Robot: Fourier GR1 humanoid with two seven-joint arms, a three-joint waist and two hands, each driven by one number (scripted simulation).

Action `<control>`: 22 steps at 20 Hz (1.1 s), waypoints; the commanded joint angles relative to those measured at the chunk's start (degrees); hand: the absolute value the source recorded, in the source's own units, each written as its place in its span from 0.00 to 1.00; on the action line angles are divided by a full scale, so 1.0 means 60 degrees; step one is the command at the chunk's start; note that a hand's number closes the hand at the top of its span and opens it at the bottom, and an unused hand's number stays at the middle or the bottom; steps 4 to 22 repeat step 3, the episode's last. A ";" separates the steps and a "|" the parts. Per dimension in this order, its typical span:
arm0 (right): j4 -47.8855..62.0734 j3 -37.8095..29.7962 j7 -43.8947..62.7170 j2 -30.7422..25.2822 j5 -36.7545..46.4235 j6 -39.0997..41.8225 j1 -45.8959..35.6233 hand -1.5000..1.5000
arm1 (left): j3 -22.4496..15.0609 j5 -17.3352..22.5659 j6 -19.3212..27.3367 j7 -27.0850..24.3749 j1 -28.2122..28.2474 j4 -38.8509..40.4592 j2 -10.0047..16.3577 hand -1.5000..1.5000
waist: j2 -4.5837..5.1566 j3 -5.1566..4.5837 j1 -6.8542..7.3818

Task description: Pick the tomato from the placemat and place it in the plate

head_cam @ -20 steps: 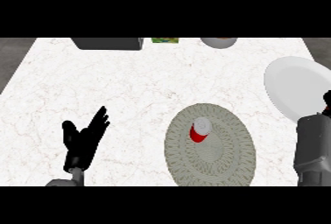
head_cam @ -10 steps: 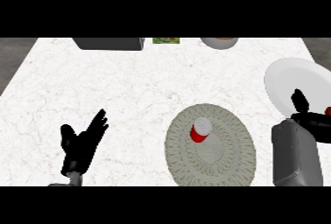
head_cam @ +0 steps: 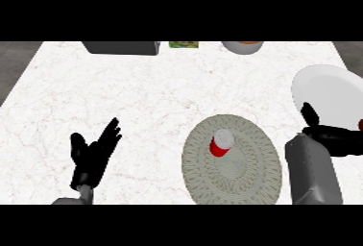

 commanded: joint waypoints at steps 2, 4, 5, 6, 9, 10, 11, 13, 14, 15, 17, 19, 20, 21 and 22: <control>0.0530 -0.0089 0.0697 0.0007 0.0655 -0.0353 -0.0373 0.00 | -0.0173 -0.0131 0.0097 0.0105 -0.0012 -0.0063 -0.0173 0.50 | -0.0008 -0.0010 0.0053; 0.0427 0.0071 0.0763 0.0007 0.0636 -0.0353 -0.0245 0.00 | 0.0260 0.0300 -0.0366 0.0401 -0.0173 -0.0372 0.0372 0.50 | 0.0004 -0.0001 0.0152; 0.0427 0.0071 0.0763 0.0007 0.0636 -0.0353 -0.0245 0.00 | 0.0260 0.0300 -0.0366 0.0401 -0.0173 -0.0372 0.0372 0.50 | 0.0004 -0.0001 0.0152; 0.0427 0.0071 0.0763 0.0007 0.0636 -0.0353 -0.0245 0.00 | 0.0260 0.0300 -0.0366 0.0401 -0.0173 -0.0372 0.0372 0.50 | 0.0004 -0.0001 0.0152; 0.0427 0.0071 0.0763 0.0007 0.0636 -0.0353 -0.0245 0.00 | 0.0260 0.0300 -0.0366 0.0401 -0.0173 -0.0372 0.0372 0.50 | 0.0004 -0.0001 0.0152; 0.0427 0.0071 0.0763 0.0007 0.0636 -0.0353 -0.0245 0.00 | 0.0260 0.0300 -0.0366 0.0401 -0.0173 -0.0372 0.0372 0.50 | 0.0004 -0.0001 0.0152; 0.0427 0.0071 0.0763 0.0007 0.0636 -0.0353 -0.0245 0.00 | 0.0260 0.0300 -0.0366 0.0401 -0.0173 -0.0372 0.0372 0.50 | 0.0004 -0.0001 0.0152; 0.0427 0.0071 0.0763 0.0007 0.0636 -0.0353 -0.0245 0.00 | 0.0260 0.0300 -0.0366 0.0401 -0.0173 -0.0372 0.0372 0.50 | 0.0004 -0.0001 0.0152; 0.0427 0.0071 0.0763 0.0007 0.0636 -0.0353 -0.0245 0.00 | 0.0260 0.0300 -0.0366 0.0401 -0.0173 -0.0372 0.0372 0.50 | 0.0004 -0.0001 0.0152; 0.0427 0.0071 0.0763 0.0007 0.0636 -0.0353 -0.0245 0.00 | 0.0260 0.0300 -0.0366 0.0401 -0.0173 -0.0372 0.0372 0.50 | 0.0004 -0.0001 0.0152; 0.0427 0.0071 0.0763 0.0007 0.0636 -0.0353 -0.0245 0.00 | 0.0260 0.0300 -0.0366 0.0401 -0.0173 -0.0372 0.0372 0.50 | 0.0004 -0.0001 0.0152; 0.0427 0.0071 0.0763 0.0007 0.0636 -0.0353 -0.0245 0.00 | 0.0260 0.0300 -0.0366 0.0401 -0.0173 -0.0372 0.0372 0.50 | 0.0004 -0.0001 0.0152; 0.0427 0.0071 0.0763 0.0007 0.0636 -0.0353 -0.0245 0.00 | 0.0260 0.0300 -0.0366 0.0401 -0.0173 -0.0372 0.0372 0.50 | 0.0004 -0.0001 0.0152; 0.0427 0.0071 0.0763 0.0007 0.0636 -0.0353 -0.0245 0.00 | 0.0260 0.0300 -0.0366 0.0401 -0.0173 -0.0372 0.0372 0.50 | 0.0004 -0.0001 0.0152; 0.0427 0.0071 0.0763 0.0007 0.0636 -0.0353 -0.0245 0.00 | 0.0260 0.0300 -0.0366 0.0401 -0.0173 -0.0372 0.0372 0.50 | 0.0004 -0.0001 0.0152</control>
